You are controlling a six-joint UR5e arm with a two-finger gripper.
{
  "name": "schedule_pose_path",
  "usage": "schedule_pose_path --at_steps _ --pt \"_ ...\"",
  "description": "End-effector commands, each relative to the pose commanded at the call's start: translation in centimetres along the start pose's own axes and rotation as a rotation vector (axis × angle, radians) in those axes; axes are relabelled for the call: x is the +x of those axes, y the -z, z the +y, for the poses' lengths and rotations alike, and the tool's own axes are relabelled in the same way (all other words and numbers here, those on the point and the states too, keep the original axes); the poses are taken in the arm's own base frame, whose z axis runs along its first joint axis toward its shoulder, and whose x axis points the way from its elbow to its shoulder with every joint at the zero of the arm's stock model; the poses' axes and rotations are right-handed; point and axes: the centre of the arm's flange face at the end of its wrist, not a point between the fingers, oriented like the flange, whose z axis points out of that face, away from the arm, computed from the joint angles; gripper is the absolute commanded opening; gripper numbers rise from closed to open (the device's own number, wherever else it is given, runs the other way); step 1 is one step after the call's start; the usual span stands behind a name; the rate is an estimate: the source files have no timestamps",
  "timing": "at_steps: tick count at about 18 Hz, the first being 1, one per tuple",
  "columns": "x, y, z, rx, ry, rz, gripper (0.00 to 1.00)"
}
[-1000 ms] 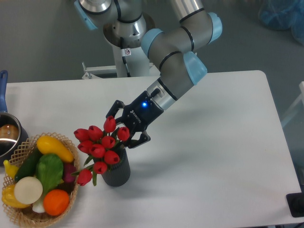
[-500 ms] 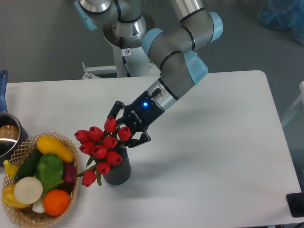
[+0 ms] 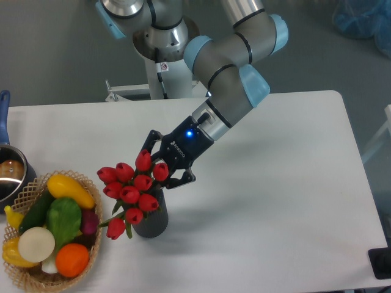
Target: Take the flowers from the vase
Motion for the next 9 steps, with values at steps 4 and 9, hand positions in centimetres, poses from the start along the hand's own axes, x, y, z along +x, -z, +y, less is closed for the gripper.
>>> schedule_pose_path --at_steps 4,9 --pt "0.07 0.19 -0.19 0.002 0.0 -0.003 0.47" --pt "0.15 0.65 -0.74 0.045 0.004 -0.001 0.47"
